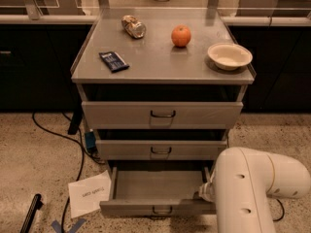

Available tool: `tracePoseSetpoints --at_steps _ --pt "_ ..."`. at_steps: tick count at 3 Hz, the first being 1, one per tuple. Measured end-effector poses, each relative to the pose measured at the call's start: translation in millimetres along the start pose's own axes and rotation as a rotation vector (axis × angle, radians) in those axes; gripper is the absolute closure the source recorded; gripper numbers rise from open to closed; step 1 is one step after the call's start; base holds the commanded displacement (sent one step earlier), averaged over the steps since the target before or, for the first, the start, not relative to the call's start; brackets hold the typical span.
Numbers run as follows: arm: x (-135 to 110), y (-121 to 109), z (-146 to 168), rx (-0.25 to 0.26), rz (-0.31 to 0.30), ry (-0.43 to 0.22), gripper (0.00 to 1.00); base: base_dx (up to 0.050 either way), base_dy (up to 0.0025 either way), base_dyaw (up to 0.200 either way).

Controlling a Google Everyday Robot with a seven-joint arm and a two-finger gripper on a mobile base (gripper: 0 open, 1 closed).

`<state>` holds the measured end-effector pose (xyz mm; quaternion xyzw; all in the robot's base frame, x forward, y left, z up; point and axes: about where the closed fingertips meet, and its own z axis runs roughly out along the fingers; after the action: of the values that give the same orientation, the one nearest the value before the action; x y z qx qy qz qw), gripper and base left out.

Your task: Open bottom drawer

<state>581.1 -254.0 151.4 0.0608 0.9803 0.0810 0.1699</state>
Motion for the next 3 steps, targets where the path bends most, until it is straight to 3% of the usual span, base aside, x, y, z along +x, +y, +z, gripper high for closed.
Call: tracePoseSetpoints --at_steps 1,3 --pt "27 0 -8 -0.04 0.018 0.045 1.0 0.0 0.0 0.0" --pt "24 10 -14 -0.042 -0.013 0.025 0.58 0.0 0.0 0.0"
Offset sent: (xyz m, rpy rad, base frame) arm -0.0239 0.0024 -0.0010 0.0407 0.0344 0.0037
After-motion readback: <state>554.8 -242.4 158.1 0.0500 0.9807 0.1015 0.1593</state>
